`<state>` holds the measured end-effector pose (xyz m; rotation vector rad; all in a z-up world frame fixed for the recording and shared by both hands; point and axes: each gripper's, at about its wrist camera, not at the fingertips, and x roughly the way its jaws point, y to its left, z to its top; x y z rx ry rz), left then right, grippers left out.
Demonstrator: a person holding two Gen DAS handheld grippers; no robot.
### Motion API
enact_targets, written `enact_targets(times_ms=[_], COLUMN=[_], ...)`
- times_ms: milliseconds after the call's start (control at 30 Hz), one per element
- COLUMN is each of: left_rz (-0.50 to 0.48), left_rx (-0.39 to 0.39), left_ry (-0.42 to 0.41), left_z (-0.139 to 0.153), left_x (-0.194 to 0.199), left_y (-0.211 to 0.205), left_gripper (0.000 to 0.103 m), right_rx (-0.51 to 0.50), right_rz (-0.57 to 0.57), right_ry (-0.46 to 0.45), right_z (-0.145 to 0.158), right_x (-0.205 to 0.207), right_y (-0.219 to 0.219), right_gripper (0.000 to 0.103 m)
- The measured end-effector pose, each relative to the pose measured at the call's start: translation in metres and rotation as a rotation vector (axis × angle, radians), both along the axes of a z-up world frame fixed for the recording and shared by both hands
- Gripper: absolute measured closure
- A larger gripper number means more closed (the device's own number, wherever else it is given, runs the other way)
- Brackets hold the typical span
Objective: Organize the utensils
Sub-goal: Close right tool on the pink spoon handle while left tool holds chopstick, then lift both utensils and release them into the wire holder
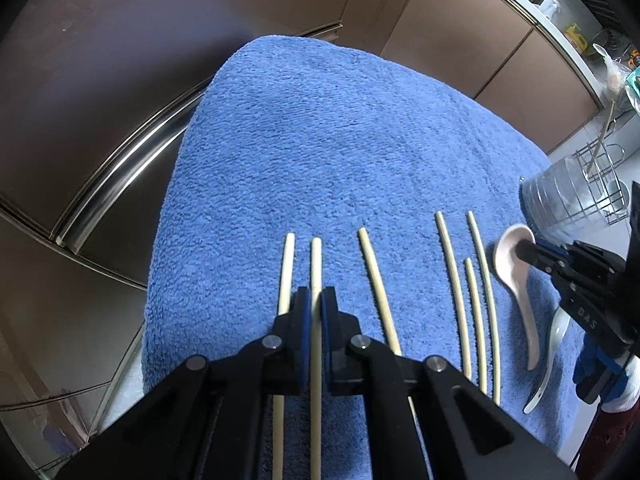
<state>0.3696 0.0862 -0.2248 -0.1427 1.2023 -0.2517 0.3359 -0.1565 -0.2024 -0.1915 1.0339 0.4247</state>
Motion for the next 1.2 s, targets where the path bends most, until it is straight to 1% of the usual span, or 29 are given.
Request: enact_targets(times_ms=[200,467,667,800,867,933,1000,1200], left_rz=[0.005,0.033,0.055,0.057,0.049,0.032,0.008,-0.071], left_rx=[0.013,-0.046,-0.109,-0.144,-0.175,-0.203,-0.226,-0.343], left_ry=[-0.034,-0.138,-0.229,-0.301,-0.331,-0.363,-0.404,-0.519], left_z=[0.009,0.049,0.085,0.113,0.127,0.142,0.156,0.200], left_x=[-0.015,-0.050,-0.082,-0.096,-0.097,-0.097,-0.093,-0.065], left_y=[0.002,0.014,0.020,0.015,0.006,-0.006,-0.026,-0.090], left_gripper=[0.099,0.099,0.099,0.099,0.099,0.099,0.099,0.099], right_rx=[0.038,0.095,0.151,0.180,0.202,0.249,0.286,0.308], right_rz=[0.001,-0.001,-0.031,-0.077,-0.108,-0.144,-0.180,-0.266], right_ry=[-0.032,-0.130,-0.244,-0.358,-0.413,-0.472,-0.530,-0.703], right_z=[0.017,0.054,0.090,0.121,0.135,0.151,0.164,0.193], right_x=[-0.023,-0.073,-0.109,-0.128,-0.132,-0.135,-0.134,-0.119], right_y=[-0.002,-0.006,-0.019,-0.041,-0.057,-0.078,-0.096,-0.136], right_gripper=[0.097,0.097,0.097,0.097,0.097,0.097,0.097,0.097])
